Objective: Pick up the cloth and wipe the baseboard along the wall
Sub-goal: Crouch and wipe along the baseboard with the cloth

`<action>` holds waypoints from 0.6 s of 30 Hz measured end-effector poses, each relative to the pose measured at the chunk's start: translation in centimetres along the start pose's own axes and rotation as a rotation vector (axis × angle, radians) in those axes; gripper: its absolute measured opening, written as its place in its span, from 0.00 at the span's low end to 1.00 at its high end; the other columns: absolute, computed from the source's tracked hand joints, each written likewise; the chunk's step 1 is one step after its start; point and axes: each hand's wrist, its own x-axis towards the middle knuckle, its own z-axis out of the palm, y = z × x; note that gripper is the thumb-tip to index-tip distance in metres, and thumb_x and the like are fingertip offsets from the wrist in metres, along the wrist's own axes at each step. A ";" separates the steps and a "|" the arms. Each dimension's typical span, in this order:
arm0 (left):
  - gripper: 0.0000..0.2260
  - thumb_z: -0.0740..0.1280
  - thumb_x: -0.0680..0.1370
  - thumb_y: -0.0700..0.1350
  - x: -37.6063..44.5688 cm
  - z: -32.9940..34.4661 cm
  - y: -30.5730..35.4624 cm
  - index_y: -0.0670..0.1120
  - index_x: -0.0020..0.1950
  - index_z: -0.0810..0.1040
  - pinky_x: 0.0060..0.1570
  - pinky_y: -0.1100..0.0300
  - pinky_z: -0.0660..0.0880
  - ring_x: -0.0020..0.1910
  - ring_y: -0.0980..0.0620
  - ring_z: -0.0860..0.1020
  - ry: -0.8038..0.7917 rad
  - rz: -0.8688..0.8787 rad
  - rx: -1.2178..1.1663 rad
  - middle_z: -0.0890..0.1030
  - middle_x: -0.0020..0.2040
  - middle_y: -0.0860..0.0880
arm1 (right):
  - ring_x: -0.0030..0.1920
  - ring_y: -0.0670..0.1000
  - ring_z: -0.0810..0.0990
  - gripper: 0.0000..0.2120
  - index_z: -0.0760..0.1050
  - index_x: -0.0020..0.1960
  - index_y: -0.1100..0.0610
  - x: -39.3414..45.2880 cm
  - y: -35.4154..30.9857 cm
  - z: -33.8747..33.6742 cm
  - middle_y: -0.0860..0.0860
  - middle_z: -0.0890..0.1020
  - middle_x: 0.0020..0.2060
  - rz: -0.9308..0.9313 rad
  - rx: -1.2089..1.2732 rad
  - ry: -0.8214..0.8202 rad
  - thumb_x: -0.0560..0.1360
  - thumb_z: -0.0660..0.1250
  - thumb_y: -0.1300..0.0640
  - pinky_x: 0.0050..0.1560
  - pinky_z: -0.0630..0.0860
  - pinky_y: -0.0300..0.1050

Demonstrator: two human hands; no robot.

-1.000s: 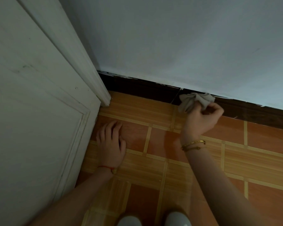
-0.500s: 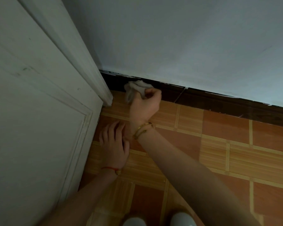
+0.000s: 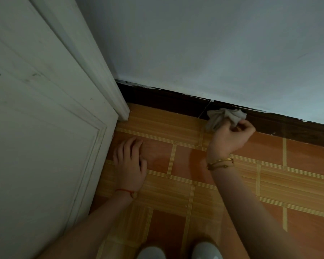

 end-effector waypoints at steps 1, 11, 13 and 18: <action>0.22 0.57 0.77 0.45 0.0 0.0 0.0 0.42 0.70 0.74 0.67 0.36 0.66 0.68 0.39 0.70 0.000 -0.001 0.001 0.73 0.69 0.42 | 0.46 0.43 0.78 0.12 0.70 0.51 0.56 -0.1 0.0 0.0 0.45 0.76 0.46 -0.015 -0.010 -0.007 0.73 0.69 0.63 0.46 0.76 0.34; 0.22 0.57 0.78 0.45 -0.1 0.4 -0.2 0.42 0.70 0.74 0.67 0.37 0.66 0.68 0.39 0.69 0.035 0.008 0.002 0.73 0.69 0.41 | 0.45 0.50 0.77 0.13 0.73 0.47 0.60 -9.5 -1.3 5.1 0.54 0.79 0.45 -0.095 -0.005 -0.373 0.66 0.70 0.70 0.47 0.73 0.34; 0.22 0.57 0.78 0.45 -0.2 0.4 -0.2 0.42 0.70 0.74 0.67 0.37 0.66 0.68 0.38 0.69 0.040 0.012 -0.001 0.73 0.69 0.41 | 0.46 0.50 0.77 0.12 0.74 0.48 0.59 -9.2 -1.1 4.9 0.54 0.79 0.45 -0.084 -0.003 -0.367 0.67 0.69 0.69 0.49 0.75 0.39; 0.21 0.57 0.78 0.45 -0.2 0.3 0.0 0.42 0.70 0.74 0.66 0.36 0.67 0.67 0.39 0.70 0.037 0.002 -0.006 0.74 0.69 0.42 | 0.46 0.52 0.79 0.12 0.71 0.48 0.53 -3.3 -0.1 1.2 0.51 0.79 0.46 -0.013 -0.006 -0.163 0.70 0.69 0.65 0.50 0.78 0.47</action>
